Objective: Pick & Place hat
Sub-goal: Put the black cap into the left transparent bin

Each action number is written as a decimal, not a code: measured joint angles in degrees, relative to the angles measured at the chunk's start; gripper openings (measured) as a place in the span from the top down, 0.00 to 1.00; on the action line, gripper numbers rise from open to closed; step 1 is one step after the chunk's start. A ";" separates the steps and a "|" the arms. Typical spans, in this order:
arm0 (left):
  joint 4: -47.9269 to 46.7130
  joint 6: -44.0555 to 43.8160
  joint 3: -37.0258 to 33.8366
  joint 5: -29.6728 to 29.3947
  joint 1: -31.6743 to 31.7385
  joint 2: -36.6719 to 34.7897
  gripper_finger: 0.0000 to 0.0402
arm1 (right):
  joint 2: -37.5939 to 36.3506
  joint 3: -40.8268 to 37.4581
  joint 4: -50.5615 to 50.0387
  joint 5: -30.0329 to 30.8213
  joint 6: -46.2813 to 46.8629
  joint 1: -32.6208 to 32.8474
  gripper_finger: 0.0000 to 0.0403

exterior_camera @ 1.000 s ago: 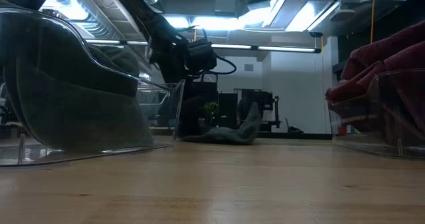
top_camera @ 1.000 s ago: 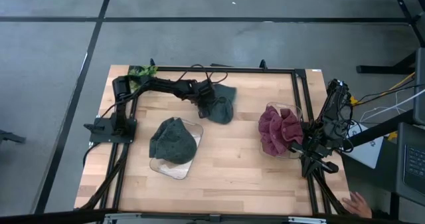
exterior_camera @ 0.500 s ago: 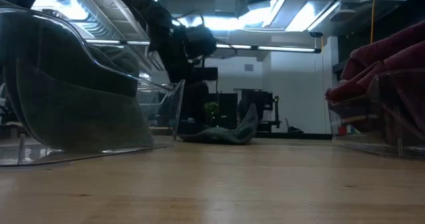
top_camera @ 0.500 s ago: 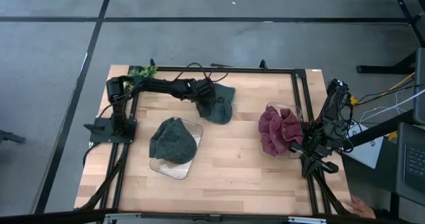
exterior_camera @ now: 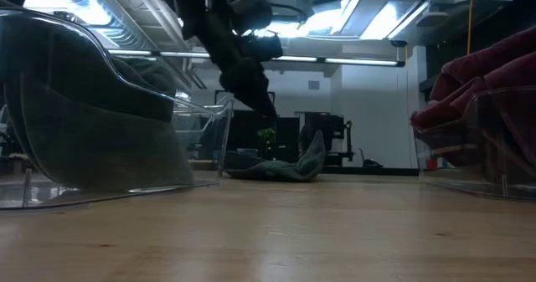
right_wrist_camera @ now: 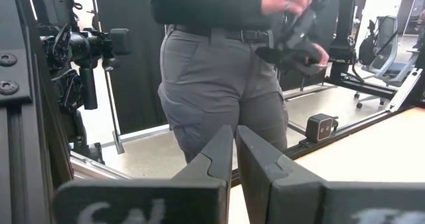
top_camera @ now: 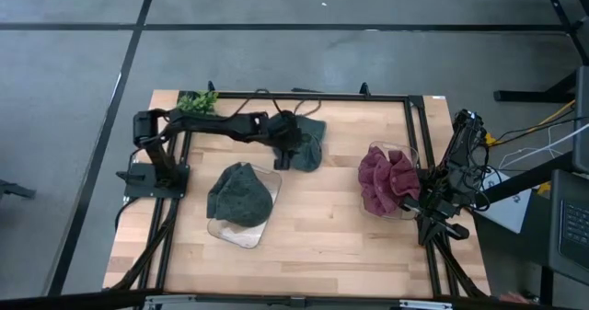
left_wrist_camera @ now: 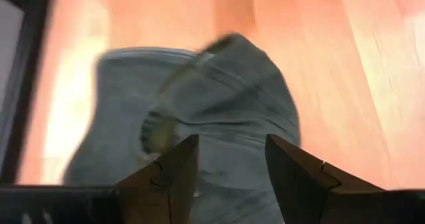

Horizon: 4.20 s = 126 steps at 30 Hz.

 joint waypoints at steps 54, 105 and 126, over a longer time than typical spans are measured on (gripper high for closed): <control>-9.37 5.80 11.82 -3.54 0.20 7.19 0.58 | 0.00 0.00 -0.02 0.01 0.00 -0.02 0.94; -6.86 16.44 12.85 -6.78 -2.67 20.11 0.98 | 0.00 0.00 0.00 0.02 0.00 -0.02 0.94; -12.59 -28.29 32.80 44.49 6.53 18.08 0.99 | 0.00 0.00 -0.02 0.01 0.00 -0.02 0.94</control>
